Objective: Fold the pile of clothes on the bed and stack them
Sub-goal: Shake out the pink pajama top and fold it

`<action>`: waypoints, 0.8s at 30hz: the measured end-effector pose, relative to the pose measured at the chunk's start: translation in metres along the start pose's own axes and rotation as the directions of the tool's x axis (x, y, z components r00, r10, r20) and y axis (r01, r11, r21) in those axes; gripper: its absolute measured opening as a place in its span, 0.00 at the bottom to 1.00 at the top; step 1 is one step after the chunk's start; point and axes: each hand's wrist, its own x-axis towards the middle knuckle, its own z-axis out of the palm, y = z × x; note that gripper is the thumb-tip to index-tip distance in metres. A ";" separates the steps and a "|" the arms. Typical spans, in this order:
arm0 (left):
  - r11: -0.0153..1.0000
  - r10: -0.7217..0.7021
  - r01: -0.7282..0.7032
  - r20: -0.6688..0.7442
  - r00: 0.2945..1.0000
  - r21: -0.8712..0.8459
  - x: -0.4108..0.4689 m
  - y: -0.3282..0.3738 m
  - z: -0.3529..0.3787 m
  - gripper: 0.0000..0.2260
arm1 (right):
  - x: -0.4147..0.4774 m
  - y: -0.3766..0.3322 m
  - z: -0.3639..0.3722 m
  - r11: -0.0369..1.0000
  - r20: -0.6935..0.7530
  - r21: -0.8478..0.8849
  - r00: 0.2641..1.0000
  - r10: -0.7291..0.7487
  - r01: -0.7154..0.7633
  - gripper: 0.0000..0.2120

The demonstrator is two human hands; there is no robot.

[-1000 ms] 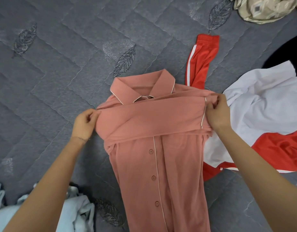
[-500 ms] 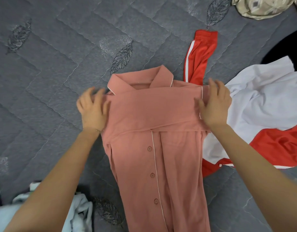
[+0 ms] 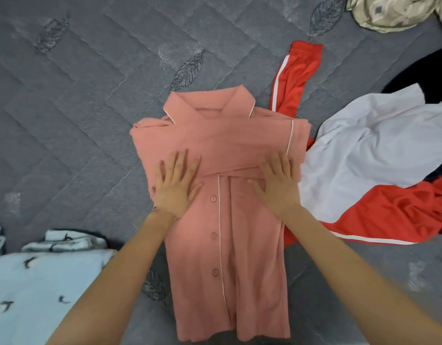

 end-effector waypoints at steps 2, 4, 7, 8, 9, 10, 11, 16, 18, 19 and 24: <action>0.988 -0.117 0.117 0.006 0.993 -0.097 -0.029 0.018 -0.001 0.26 | -0.028 -0.003 0.010 1.000 0.077 -0.002 0.997 0.014 -0.013 0.35; 0.917 -0.330 0.330 0.037 0.943 -0.223 -0.062 0.035 0.002 0.24 | -0.061 -0.001 0.023 0.998 0.146 -0.052 0.989 0.029 -0.022 0.35; 0.569 -0.663 0.660 0.200 0.721 -0.491 -0.114 0.045 0.020 0.23 | -0.111 0.006 0.047 0.998 0.113 -0.050 0.993 0.042 -0.036 0.31; 0.461 -0.710 0.682 0.225 0.667 -0.567 -0.129 0.045 0.025 0.18 | -0.127 0.007 0.054 0.997 0.126 0.007 0.989 0.077 -0.078 0.32; 0.401 -0.739 0.685 0.227 0.634 -0.608 -0.144 0.045 0.029 0.13 | -0.142 0.006 0.059 0.988 0.122 0.077 0.984 0.126 -0.136 0.32; 0.377 -0.757 0.689 0.222 0.614 -0.619 -0.156 0.045 0.032 0.11 | -0.156 0.005 0.064 0.969 0.126 0.148 0.976 0.179 -0.197 0.29; 0.368 -0.768 0.698 0.223 0.601 -0.615 -0.166 0.047 0.034 0.11 | -0.168 0.003 0.070 0.942 0.123 0.206 0.962 0.245 -0.266 0.26; 0.395 -0.723 0.645 0.212 0.658 -0.654 -0.205 0.055 0.043 0.10 | -0.214 0.000 0.097 0.847 0.116 0.335 0.910 0.397 -0.412 0.18; 0.407 -0.671 0.612 0.233 0.704 -0.678 -0.215 0.055 0.050 0.11 | -0.229 0.000 0.105 0.829 0.130 0.334 0.893 0.432 -0.449 0.19; 0.402 -0.643 0.595 0.248 0.724 -0.696 -0.220 0.057 0.053 0.10 | -0.237 -0.001 0.108 0.824 0.139 0.321 0.884 0.446 -0.467 0.19; 0.351 -0.558 0.582 0.336 0.759 -0.733 -0.245 0.068 0.059 0.05 | -0.267 -0.008 0.121 0.818 0.157 0.223 0.847 0.508 -0.531 0.18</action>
